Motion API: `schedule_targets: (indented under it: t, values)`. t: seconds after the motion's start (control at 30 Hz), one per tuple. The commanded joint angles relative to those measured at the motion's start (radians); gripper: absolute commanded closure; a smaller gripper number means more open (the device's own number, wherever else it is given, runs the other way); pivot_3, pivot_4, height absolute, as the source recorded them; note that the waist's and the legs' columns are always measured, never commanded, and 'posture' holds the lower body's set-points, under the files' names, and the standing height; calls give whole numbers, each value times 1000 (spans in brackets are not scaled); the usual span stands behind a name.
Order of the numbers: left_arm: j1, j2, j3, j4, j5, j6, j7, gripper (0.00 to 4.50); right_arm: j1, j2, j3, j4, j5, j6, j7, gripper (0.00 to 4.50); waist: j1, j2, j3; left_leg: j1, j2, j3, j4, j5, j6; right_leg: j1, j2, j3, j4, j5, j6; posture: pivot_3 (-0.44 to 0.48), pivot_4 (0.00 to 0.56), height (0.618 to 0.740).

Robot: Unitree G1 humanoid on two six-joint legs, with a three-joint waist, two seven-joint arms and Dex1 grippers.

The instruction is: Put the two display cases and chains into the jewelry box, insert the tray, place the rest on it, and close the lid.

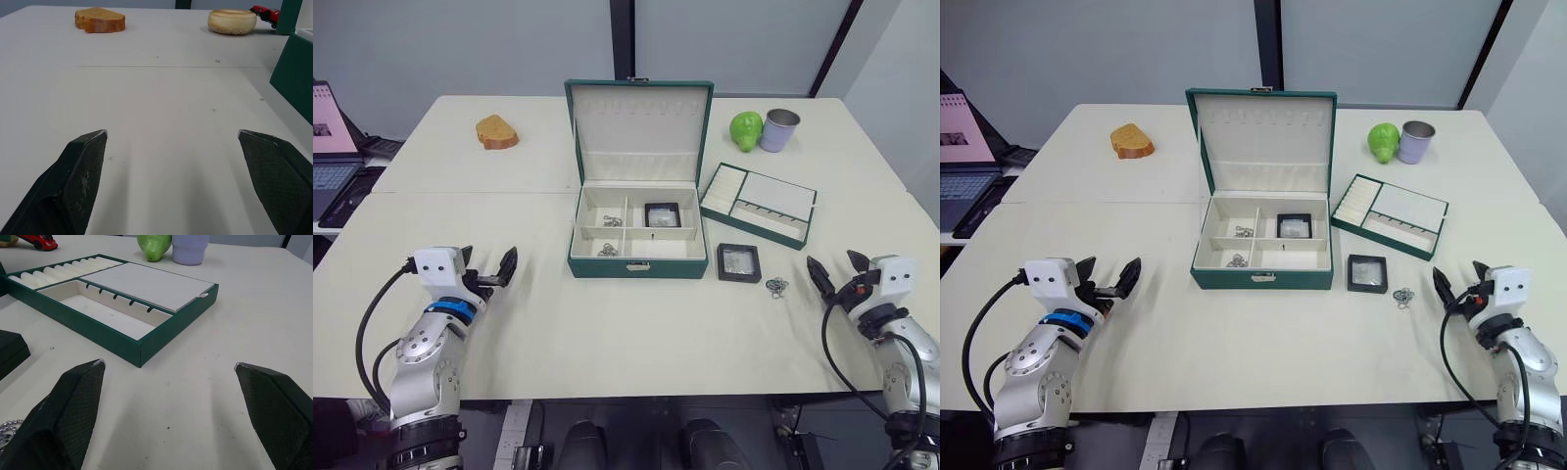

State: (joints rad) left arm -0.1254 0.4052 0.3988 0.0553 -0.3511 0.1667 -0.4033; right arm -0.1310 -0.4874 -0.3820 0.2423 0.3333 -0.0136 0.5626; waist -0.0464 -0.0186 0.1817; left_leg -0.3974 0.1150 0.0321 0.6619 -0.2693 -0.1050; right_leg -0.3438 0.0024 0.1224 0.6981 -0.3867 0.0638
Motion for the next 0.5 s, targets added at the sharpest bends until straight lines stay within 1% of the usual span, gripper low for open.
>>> schedule_targets:
  t: [0.03,0.5]
  values:
    - [6,1,-4,-15,2,-21,1,54,-6,-13,-16,-12,15,-10,3,0,0,0,0,0,0,0,0,0,0,0,0,0,0,0,0,0,150,740]
    - [-2,-1,-16,-13,-7,-12,-3,54,-2,-12,-14,-15,15,-8,7,0,0,0,0,0,0,0,0,0,0,0,0,0,0,0,0,0,150,740]
